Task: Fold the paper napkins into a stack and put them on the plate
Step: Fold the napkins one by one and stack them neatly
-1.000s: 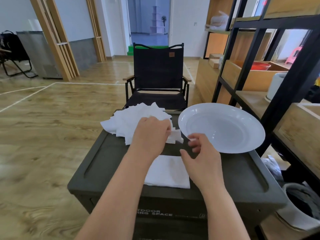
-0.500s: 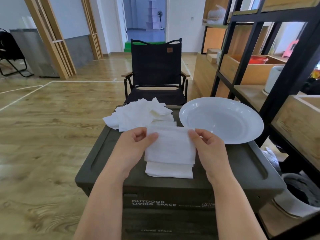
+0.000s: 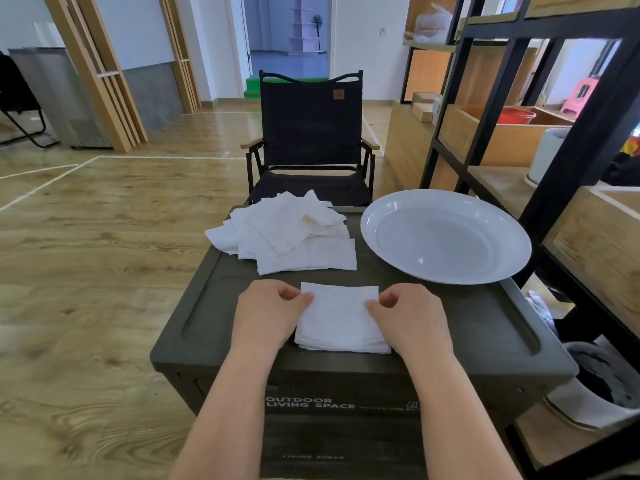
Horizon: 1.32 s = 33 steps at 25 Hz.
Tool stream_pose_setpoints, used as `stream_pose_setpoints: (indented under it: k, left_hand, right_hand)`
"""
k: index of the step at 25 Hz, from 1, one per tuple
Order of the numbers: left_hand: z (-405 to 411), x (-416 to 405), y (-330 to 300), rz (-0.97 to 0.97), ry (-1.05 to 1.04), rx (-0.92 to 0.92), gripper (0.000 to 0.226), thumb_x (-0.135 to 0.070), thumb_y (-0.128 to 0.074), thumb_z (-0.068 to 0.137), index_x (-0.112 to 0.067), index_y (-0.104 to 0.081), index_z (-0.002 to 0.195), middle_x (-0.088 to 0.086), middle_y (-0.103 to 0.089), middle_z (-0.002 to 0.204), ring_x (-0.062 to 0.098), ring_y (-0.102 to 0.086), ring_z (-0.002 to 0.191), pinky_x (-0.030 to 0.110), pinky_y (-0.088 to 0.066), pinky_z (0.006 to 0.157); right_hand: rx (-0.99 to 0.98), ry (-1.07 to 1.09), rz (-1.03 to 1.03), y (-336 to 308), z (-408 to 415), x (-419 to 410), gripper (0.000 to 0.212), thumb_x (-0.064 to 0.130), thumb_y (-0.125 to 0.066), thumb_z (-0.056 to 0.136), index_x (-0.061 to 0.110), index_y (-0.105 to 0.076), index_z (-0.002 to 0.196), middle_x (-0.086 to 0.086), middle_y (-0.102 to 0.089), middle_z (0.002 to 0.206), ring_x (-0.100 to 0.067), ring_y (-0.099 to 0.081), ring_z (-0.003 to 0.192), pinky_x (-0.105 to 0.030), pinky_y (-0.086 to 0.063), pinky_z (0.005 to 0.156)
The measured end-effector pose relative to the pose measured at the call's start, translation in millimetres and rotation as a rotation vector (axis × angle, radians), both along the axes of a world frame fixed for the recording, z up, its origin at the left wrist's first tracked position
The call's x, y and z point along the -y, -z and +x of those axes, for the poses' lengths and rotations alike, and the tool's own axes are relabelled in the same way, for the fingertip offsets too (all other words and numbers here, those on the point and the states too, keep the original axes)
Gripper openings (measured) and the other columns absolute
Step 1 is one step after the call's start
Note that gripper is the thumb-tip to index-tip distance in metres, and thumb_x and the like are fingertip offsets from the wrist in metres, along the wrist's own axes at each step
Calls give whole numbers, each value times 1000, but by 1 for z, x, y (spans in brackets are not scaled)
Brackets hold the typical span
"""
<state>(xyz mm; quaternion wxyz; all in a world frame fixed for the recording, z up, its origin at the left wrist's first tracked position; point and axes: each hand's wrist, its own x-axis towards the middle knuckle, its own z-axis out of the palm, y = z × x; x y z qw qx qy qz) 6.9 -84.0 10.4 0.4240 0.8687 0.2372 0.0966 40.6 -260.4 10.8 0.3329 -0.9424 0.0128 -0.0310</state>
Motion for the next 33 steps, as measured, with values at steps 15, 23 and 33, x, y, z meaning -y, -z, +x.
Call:
stream_pose_setpoints:
  k: [15, 23, 33]
  left_hand:
    - [73, -5, -9, 467, -92, 309, 21, -23, -62, 87, -18, -55, 106, 3, -56, 102, 21, -53, 94, 24, -37, 65]
    - [139, -5, -12, 812, 98, 307, 25, -17, -58, 92, -20, -68, 115, 4, -52, 134, 20, -41, 122, 24, -38, 95]
    - [5, -2, -50, -141, 97, 390, 38, -39, -55, 91, -5, -62, 74, 5, -63, 71, 14, -56, 70, 31, -40, 66]
  right_hand:
    - [122, 47, 173, -2, -2, -6, 31, 36, -75, 77, 27, -46, 86, 7, -55, 68, -6, -54, 60, -14, -35, 50]
    - [149, 10, 240, -2, 4, -3, 29, 38, -73, 78, 33, -45, 81, 9, -55, 62, -5, -55, 55, -10, -34, 51]
    - [95, -166, 714, -21, -2, -11, 51, 46, -68, 80, 47, -43, 124, 35, -51, 108, 5, -54, 99, -13, -43, 82]
